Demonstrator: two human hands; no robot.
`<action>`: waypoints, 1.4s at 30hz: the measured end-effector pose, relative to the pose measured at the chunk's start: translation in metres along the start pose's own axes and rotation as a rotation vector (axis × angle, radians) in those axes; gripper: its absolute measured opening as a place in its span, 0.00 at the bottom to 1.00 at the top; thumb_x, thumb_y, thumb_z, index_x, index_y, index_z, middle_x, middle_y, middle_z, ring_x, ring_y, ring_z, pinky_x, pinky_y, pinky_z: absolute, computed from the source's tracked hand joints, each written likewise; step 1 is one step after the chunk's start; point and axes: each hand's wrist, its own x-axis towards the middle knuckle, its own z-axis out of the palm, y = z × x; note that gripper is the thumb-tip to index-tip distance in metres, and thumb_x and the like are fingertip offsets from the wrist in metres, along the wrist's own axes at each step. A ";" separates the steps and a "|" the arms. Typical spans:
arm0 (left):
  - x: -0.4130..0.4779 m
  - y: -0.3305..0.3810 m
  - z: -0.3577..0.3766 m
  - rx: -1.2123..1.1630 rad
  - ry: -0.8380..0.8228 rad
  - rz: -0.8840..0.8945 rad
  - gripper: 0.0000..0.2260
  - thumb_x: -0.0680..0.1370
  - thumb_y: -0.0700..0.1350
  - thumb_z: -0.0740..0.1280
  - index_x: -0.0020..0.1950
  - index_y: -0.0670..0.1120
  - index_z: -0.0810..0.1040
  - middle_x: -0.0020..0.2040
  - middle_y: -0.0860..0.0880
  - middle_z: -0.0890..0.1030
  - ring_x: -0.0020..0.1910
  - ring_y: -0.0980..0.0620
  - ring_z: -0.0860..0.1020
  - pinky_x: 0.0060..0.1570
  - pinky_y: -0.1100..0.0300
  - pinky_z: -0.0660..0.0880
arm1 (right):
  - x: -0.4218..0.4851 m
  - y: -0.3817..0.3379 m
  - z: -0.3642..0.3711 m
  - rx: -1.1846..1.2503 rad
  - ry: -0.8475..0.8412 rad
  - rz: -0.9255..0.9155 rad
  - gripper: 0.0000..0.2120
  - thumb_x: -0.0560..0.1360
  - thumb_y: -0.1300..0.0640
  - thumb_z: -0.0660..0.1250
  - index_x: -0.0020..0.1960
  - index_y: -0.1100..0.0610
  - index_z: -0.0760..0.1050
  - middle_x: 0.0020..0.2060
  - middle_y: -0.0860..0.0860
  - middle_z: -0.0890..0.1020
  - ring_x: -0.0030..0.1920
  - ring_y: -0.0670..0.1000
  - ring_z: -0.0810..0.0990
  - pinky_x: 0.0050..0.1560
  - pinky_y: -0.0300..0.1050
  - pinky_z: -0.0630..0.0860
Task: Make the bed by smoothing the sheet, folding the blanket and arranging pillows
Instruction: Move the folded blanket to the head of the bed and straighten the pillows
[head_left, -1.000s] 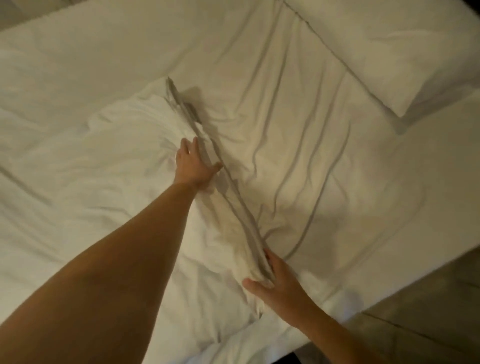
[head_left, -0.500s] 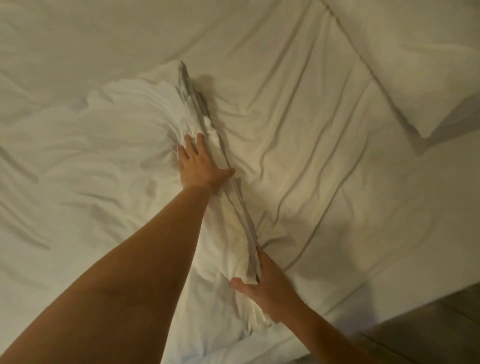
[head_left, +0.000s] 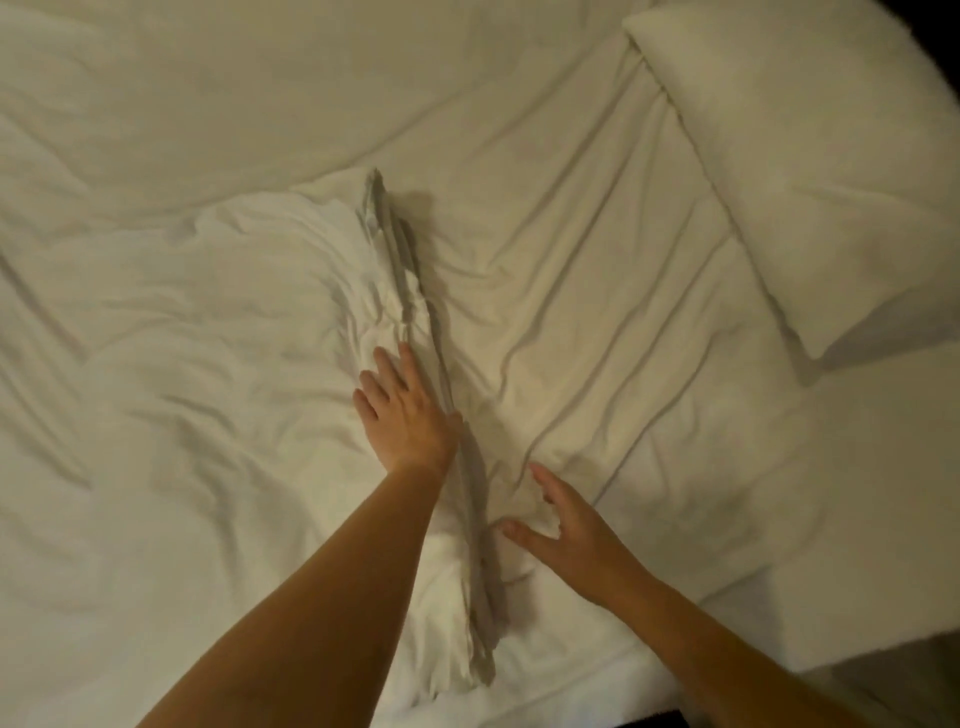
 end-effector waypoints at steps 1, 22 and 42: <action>-0.002 0.004 0.003 0.015 -0.017 -0.016 0.52 0.72 0.67 0.68 0.83 0.48 0.39 0.83 0.40 0.47 0.80 0.34 0.53 0.78 0.40 0.54 | 0.006 0.002 -0.013 -0.081 0.003 -0.030 0.45 0.68 0.27 0.68 0.78 0.40 0.55 0.72 0.35 0.64 0.73 0.40 0.64 0.72 0.43 0.65; 0.002 0.044 0.041 -0.025 0.084 -0.318 0.52 0.67 0.60 0.74 0.82 0.51 0.47 0.81 0.38 0.54 0.76 0.31 0.59 0.73 0.37 0.60 | 0.141 0.012 -0.256 -1.018 0.291 -0.289 0.38 0.80 0.40 0.59 0.82 0.50 0.44 0.81 0.50 0.50 0.80 0.55 0.49 0.78 0.53 0.55; 0.038 0.054 0.079 -0.105 0.200 -0.410 0.42 0.70 0.51 0.76 0.79 0.50 0.57 0.78 0.36 0.61 0.71 0.28 0.64 0.71 0.32 0.61 | 0.257 0.003 -0.448 -1.409 0.573 -0.059 0.39 0.79 0.41 0.60 0.81 0.45 0.41 0.81 0.56 0.44 0.79 0.63 0.44 0.69 0.80 0.49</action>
